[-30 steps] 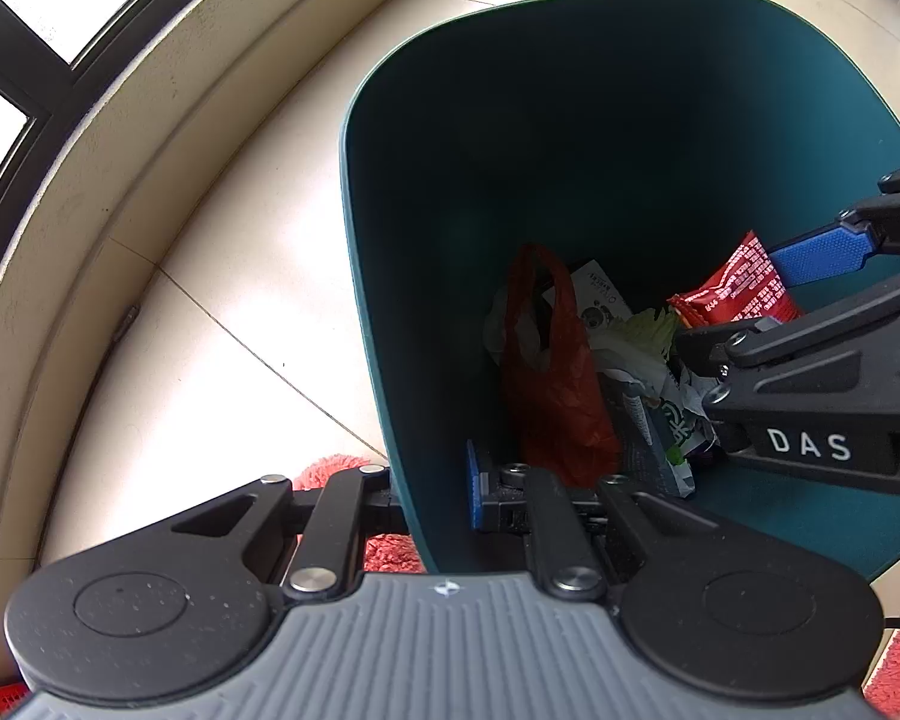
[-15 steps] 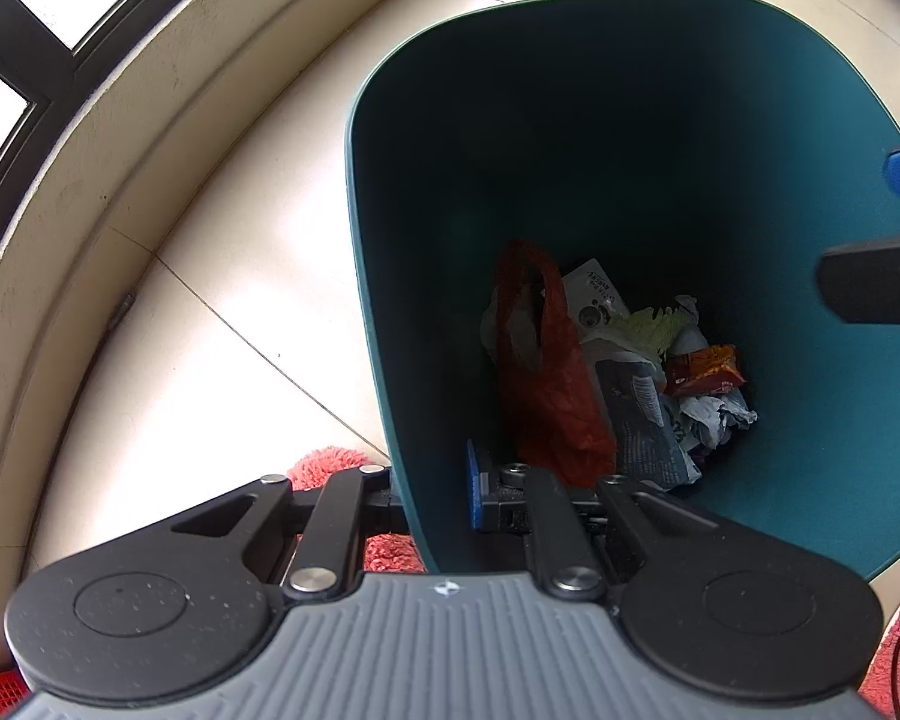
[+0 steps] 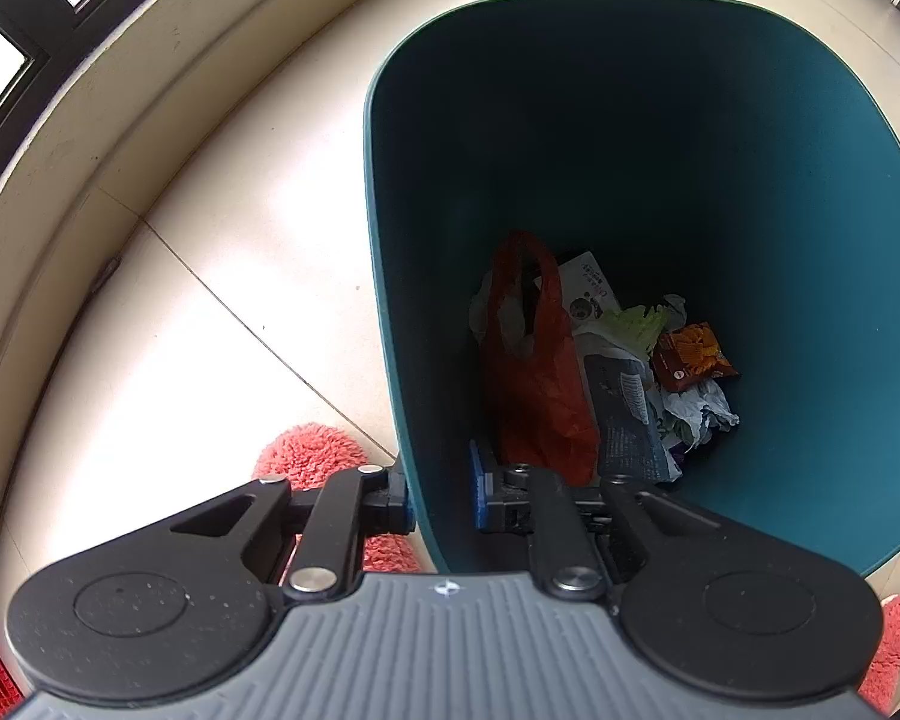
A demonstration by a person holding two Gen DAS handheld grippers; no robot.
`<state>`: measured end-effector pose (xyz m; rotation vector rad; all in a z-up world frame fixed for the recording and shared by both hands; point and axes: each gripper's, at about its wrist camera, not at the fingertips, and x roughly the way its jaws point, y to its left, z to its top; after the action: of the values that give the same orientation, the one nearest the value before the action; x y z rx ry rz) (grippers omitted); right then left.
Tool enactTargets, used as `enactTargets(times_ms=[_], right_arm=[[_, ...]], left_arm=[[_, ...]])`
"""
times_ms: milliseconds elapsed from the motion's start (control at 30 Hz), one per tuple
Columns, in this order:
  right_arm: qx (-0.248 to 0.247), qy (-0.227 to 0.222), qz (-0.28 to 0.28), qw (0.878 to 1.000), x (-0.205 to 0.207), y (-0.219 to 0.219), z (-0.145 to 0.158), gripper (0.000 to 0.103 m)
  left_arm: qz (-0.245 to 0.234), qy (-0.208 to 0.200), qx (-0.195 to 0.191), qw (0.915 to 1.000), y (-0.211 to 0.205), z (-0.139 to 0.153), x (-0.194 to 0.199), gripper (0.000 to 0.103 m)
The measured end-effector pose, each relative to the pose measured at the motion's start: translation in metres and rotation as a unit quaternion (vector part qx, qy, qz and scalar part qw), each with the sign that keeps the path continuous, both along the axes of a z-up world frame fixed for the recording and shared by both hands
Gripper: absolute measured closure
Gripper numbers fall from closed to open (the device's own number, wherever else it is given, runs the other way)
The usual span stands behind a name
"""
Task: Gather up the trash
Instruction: 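Move the right gripper to the white-and-gold coffee stick sachet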
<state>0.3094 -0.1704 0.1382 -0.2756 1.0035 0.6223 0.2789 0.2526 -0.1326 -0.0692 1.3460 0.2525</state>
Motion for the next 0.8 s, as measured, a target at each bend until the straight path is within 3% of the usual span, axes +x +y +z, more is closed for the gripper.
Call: enactTargets(times_ms=[133,167,400,533,800], right_arm=[[-0.024,0.021,-0.033,0.999,0.01,-0.013,-0.036,0.011],[-0.032,0.026,-0.04,0.998,0.013,-0.013,-0.048,0.011],[-0.081,0.094,-0.107,0.986,0.036,-0.008,-0.155,0.015],[-0.098,0.149,-0.16,0.971,0.035,-0.013,-0.218,0.022],[-0.088,0.199,-0.224,0.95,0.044,0.0,-0.284,0.029]], left_arm=[[0.005,-0.011,0.001,0.9999,0.002,0.001,0.0,0.06],[0.004,-0.015,0.005,0.9999,0.0,0.003,-0.002,0.06],[-0.007,-0.033,0.033,0.9989,-0.011,0.009,-0.003,0.06],[-0.012,-0.033,0.028,0.999,-0.014,0.008,-0.002,0.063],[-0.023,-0.036,0.05,0.9978,-0.02,0.005,-0.004,0.077]])
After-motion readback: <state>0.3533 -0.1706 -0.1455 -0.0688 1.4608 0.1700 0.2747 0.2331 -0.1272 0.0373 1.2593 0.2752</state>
